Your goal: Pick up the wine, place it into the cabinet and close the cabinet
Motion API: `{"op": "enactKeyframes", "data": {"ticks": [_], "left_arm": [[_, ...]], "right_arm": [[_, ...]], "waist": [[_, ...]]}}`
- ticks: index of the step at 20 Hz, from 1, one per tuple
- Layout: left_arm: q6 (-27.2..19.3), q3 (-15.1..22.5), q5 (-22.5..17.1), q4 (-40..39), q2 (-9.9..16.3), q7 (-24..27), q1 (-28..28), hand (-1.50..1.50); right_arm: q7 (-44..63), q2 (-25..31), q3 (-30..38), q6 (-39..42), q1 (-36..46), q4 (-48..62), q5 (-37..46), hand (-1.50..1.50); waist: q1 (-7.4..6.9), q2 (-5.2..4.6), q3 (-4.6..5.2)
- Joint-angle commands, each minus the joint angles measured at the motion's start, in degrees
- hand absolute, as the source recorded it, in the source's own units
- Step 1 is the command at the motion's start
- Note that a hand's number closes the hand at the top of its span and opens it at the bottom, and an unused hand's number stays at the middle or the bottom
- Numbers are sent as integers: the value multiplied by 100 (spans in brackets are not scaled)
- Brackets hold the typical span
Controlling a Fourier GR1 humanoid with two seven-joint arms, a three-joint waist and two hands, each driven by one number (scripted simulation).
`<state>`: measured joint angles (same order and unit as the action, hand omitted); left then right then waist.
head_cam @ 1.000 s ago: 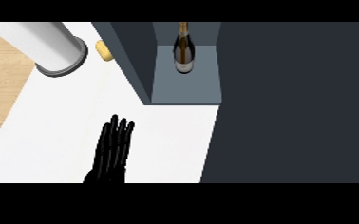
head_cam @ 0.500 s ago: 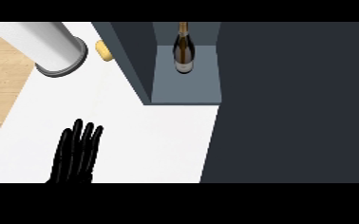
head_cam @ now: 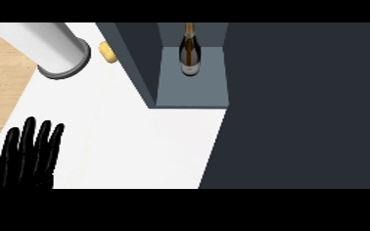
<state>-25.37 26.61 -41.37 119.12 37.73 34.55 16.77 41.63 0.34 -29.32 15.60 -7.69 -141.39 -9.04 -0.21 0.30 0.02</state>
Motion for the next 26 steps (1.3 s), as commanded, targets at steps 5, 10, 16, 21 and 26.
{"op": "enactKeyframes", "data": {"ticks": [5, 10, 16, 21, 26], "left_arm": [[913, -1302, -774, -46, 568, -108, 494, -150], [1015, -1357, -677, -225, 492, -190, 438, -150], [1379, -1801, -954, -170, 770, -406, 528, -150], [1708, -2075, -1289, -370, 729, -517, 512, -150], [1833, -2032, -1334, -384, 661, -692, 268, -150]], "right_arm": [[572, -34, -1663, -881, 421, -749, 656, 150], [256, -28, -2641, -1661, 662, -325, 1379, 150], [160, -14, -2569, -2366, 1290, 14, 1532, 150], [166, -20, -3128, -2983, 1780, 342, 2025, 150], [-52, -3, -2759, -3765, 2896, 1184, 1959, 150]], "waist": [[-12, 18, 11], [55, 19, 11], [-1, 18, 20], [19, 31, 20], [-53, -13, 18]]}}
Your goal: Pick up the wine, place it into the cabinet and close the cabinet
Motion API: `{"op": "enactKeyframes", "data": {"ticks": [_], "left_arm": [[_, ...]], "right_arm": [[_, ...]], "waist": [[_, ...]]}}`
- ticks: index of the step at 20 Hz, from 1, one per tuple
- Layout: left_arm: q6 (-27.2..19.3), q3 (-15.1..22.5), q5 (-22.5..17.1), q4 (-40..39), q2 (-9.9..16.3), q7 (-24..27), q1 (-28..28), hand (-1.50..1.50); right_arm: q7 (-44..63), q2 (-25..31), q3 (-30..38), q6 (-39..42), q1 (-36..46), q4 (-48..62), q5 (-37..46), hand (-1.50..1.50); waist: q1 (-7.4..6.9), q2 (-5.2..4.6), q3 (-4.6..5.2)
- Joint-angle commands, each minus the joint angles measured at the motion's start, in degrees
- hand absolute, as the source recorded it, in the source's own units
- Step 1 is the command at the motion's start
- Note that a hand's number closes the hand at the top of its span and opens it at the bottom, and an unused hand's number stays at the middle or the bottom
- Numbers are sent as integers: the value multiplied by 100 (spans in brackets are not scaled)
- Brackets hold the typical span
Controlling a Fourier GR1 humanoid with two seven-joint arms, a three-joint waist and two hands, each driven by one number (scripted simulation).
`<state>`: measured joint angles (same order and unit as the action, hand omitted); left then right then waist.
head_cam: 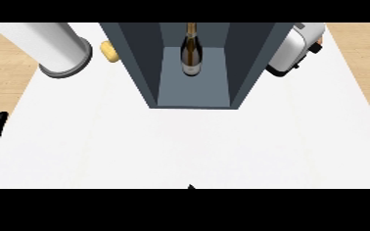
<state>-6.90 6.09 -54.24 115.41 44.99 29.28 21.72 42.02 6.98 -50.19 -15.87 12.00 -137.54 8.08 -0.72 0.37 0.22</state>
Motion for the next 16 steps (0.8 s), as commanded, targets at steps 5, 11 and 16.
{"op": "enactKeyframes", "data": {"ticks": [5, 11, 16], "left_arm": [[248, 191, 155, -242, -302, -17, -142, -150], [-3, 168, 79, -126, -349, -353, -559, -150], [31, 163, 158, -312, -464, -370, -571, -150]], "right_arm": [[264, -650, -3, -734, 1843, 1088, -318, 150], [104, -647, 252, -1341, 2797, 1670, -923, 150], [-230, -676, 996, -1610, 4154, 2878, -1683, 150]], "waist": [[-113, -48, 0], [-118, -59, -3], [-202, -65, -4]]}}
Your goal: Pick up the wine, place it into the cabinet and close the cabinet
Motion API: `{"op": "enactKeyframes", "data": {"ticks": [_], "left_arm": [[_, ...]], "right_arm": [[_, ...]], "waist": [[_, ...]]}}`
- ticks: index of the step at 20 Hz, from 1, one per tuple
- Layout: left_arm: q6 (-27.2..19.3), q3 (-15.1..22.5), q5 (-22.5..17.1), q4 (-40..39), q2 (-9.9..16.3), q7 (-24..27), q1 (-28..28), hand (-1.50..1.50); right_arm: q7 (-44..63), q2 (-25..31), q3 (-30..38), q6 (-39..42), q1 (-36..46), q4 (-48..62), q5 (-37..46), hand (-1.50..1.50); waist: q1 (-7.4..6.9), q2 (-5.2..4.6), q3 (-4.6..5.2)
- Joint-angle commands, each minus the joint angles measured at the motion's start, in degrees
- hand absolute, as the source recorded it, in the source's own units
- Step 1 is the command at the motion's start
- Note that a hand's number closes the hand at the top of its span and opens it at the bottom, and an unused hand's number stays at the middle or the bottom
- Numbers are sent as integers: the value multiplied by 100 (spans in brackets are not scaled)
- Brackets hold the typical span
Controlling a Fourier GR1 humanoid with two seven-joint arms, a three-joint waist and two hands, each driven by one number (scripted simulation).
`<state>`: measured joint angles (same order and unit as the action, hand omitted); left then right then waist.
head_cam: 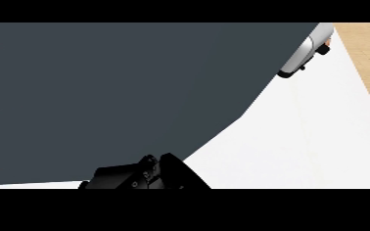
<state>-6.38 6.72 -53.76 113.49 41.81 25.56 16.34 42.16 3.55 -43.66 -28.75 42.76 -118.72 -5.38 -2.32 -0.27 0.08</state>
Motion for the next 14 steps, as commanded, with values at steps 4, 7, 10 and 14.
{"op": "enactKeyframes", "data": {"ticks": [4, 7, 10, 14], "left_arm": [[-22, 54, 224, -21, -293, 33, 9, -150], [-332, -137, 77, 171, -232, -271, -105, -150], [-27, -62, 184, -248, -360, -120, -106, -150], [-326, -85, 414, 116, -467, -309, -170, -150]], "right_arm": [[-547, -345, 1149, 70, 1813, 1947, -914, 150], [-961, -350, 1253, 348, 2234, 2878, -586, 150], [-775, -353, 1491, 400, 2938, 3555, -299, 150], [-1506, -293, 1762, 772, 2438, 3969, -344, 150]], "waist": [[26, 3, 0], [26, -1, -2], [67, 10, 6], [141, 17, -7]]}}
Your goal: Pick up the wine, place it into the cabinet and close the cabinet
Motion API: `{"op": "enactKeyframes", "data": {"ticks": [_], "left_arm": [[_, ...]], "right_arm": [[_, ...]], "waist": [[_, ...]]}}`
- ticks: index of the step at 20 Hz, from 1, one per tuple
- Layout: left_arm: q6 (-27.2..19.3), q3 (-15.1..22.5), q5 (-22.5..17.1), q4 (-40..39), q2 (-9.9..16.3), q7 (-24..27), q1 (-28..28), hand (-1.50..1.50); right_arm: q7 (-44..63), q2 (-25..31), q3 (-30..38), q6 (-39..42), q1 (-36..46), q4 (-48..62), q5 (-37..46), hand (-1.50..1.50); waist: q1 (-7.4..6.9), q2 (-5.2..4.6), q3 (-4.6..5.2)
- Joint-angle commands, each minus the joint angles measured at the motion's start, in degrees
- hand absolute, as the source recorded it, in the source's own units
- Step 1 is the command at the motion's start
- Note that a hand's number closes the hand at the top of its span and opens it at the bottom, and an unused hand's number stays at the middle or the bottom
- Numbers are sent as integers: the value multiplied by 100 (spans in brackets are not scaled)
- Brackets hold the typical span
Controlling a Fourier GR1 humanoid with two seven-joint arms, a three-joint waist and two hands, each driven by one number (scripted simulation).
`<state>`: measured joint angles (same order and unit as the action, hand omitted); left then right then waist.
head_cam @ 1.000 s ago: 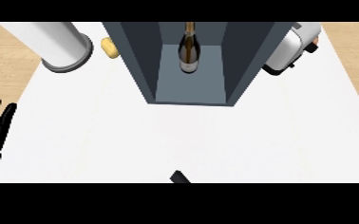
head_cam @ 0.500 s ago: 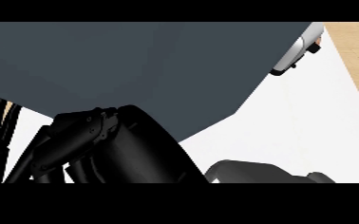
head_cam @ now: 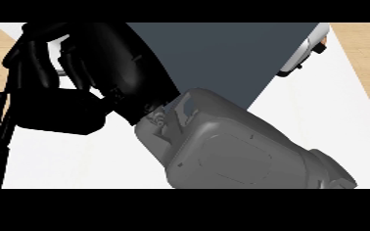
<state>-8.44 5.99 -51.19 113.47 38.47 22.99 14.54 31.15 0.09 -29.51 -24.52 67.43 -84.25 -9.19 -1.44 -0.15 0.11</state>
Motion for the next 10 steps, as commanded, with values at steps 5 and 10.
{"op": "enactKeyframes", "data": {"ticks": [5, 10], "left_arm": [[135, -59, 266, -83, -167, -104, 34, -150], [-30, -94, 205, 367, -121, -366, -1, -150]], "right_arm": [[-816, -6, 1040, 881, 451, 1748, -196, 150], [-1329, 352, 1193, 1170, 334, 2079, -394, 150]], "waist": [[33, -9, -7], [-2, -21, -11]]}}
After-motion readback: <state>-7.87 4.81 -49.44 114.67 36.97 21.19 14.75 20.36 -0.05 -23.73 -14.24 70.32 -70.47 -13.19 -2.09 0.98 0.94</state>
